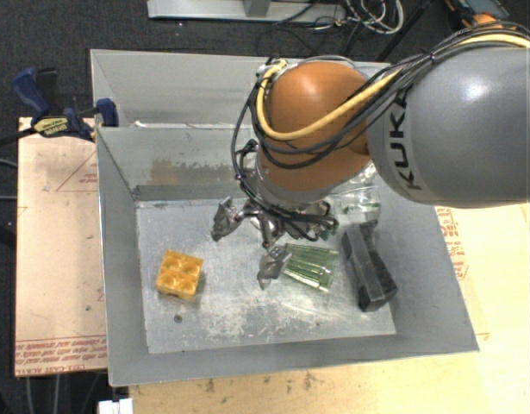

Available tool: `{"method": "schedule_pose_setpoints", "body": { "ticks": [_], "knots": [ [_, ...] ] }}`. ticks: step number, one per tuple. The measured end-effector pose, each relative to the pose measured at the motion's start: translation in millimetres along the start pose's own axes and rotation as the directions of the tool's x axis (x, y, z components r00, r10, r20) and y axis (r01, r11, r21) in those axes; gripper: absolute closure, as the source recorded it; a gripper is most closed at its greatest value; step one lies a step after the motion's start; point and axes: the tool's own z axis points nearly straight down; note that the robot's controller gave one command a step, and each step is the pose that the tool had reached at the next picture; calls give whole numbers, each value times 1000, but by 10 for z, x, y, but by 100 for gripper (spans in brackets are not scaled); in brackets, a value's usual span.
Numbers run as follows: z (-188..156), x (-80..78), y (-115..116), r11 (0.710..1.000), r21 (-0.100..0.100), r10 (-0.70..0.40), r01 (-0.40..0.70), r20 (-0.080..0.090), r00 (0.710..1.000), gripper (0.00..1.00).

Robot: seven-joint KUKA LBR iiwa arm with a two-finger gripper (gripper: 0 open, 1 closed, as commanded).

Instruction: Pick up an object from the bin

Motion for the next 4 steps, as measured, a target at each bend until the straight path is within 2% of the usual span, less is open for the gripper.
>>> {"method": "schedule_pose_setpoints", "body": {
  "ticks": [1, 2, 3, 4],
  "knots": [
    [435, -158, 68, 999, 5, -47, 47, 7, 999, 0],
    [682, -539, 336, 996, -3, -92, 92, -8, 996, 0],
    [1317, -480, 318, 984, 0, -177, 177, 1, 984, 100],
    [1317, -480, 318, 984, -1, -177, 177, 1, 984, 100]
  ]
}}
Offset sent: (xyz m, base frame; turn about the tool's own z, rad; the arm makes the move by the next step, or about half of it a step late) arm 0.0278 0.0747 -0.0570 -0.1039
